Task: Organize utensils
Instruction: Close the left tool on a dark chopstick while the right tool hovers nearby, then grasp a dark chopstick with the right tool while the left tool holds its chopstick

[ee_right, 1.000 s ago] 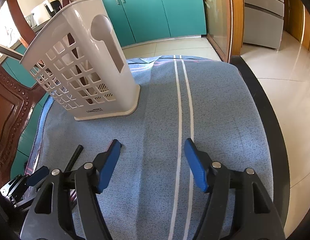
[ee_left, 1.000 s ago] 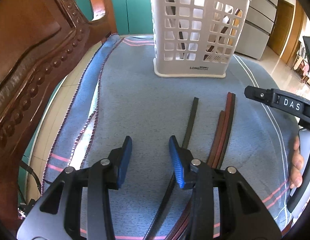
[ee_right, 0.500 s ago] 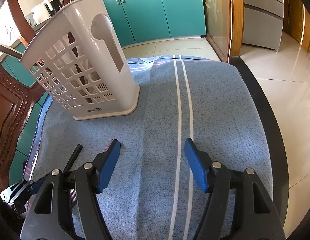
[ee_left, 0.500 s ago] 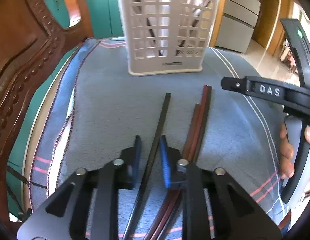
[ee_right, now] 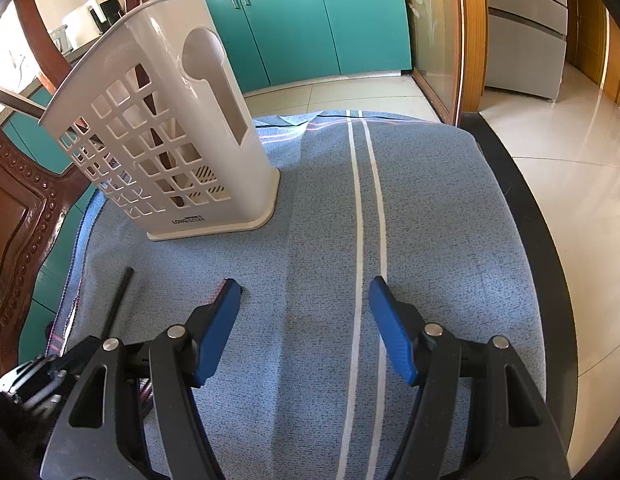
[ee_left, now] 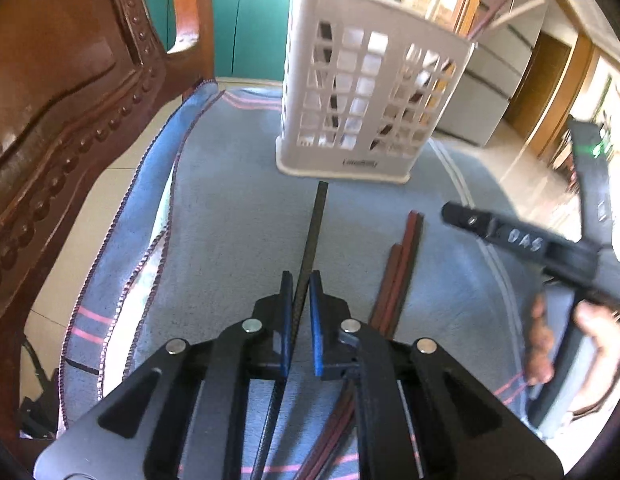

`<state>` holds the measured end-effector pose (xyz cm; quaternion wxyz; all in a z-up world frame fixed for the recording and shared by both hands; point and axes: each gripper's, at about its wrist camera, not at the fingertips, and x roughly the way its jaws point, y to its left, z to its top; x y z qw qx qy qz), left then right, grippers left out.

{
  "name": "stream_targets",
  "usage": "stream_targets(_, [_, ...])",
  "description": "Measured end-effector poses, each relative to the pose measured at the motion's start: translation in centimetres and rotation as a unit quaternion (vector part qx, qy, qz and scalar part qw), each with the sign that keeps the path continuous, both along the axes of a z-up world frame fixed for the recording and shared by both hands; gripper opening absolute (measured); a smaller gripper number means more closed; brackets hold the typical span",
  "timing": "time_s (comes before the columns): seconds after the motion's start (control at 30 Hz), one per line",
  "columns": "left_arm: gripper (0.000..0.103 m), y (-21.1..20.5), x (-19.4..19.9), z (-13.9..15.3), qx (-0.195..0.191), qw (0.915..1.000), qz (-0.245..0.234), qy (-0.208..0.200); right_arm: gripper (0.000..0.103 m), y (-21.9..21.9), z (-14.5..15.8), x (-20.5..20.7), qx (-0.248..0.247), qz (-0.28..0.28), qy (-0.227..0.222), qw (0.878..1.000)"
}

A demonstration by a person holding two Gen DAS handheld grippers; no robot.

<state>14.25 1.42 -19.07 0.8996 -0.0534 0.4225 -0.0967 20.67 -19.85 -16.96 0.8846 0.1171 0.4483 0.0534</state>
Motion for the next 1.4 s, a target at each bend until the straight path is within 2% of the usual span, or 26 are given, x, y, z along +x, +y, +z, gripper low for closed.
stream_targets(0.13, [0.009, 0.7, 0.7, -0.3, -0.025, 0.9994, 0.002, 0.022, 0.066, -0.2, 0.0, 0.0, 0.0, 0.0, 0.001, 1.0])
stream_targets(0.3, [0.01, 0.9, 1.2, -0.8, -0.015, 0.9993, 0.021, 0.027, 0.066, 0.0, 0.2, -0.1, 0.003, 0.006, 0.002, 1.0])
stream_targets(0.43, [0.01, 0.9, 1.4, -1.2, -0.013, 0.9989, 0.029, 0.033, 0.066, 1.6, 0.5, 0.2, 0.014, 0.042, 0.007, 0.999])
stream_targets(0.53, [0.014, 0.2, 1.3, -1.3, -0.001, 0.9992, 0.022, 0.032, 0.066, 3.1, 0.2, 1.1, 0.023, 0.062, 0.027, 0.997])
stream_targets(0.6, [0.014, -0.2, 1.2, -1.3, 0.005, 0.9993, 0.016, 0.032, 0.061, 4.4, 0.3, 1.5, -0.028, 0.061, 0.023, 0.997])
stream_targets(0.67, [0.015, -0.5, 1.0, -1.3, 0.014, 0.9993, 0.014, 0.031, 0.042, 5.3, 0.1, 1.6, -0.056, 0.072, 0.017, 0.996])
stream_targets(0.73, [0.016, -0.7, 1.1, -1.4, 0.016, 0.9992, 0.015, 0.033, 0.027, 5.9, 0.1, 1.4, -0.059, 0.095, 0.019, 0.993])
stream_targets(0.87, [0.018, -0.5, 1.2, -1.5, 0.016, 0.9992, 0.013, 0.033, 0.014, 5.8, 0.4, 1.7, -0.05, 0.117, 0.011, 0.992])
stream_targets(0.9, [0.018, -0.4, 1.3, -1.6, 0.016, 0.9992, 0.012, 0.033, 0.014, 5.8, 0.6, 1.8, -0.066, 0.118, 0.002, 0.991])
stream_targets(0.97, [0.021, -0.4, 1.3, -1.6, 0.016, 0.9993, 0.012, 0.033, 0.002, 5.9, 1.2, 1.9, -0.109, 0.129, -0.026, 0.985])
stream_targets(1.07, [0.024, -0.3, 1.0, -1.6, 0.015, 0.9993, 0.013, 0.033, 0.002, 5.0, 1.5, 2.2, -0.086, 0.131, -0.029, 0.987])
stream_targets(1.2, [0.026, -0.4, 0.9, -1.3, 0.015, 0.9993, 0.009, 0.034, 0.007, 3.1, 0.9, 2.4, -0.036, 0.099, 0.024, 0.994])
stream_targets(1.27, [0.034, -0.7, 0.9, -1.2, 0.018, 0.9993, 0.002, 0.034, 0.01, 2.6, 0.5, 2.3, -0.008, 0.103, 0.042, 0.994])
stream_targets(1.33, [0.035, -1.4, 0.9, -1.2, 0.025, 0.9991, -0.008, 0.034, 0.022, 3.1, 0.2, 2.1, 0.003, 0.115, 0.05, 0.992])
stream_targets(1.4, [0.035, -1.9, 0.8, -1.2, 0.034, 0.9988, -0.014, 0.032, 0.027, 3.9, 0.2, 1.8, -0.007, 0.124, 0.046, 0.991])
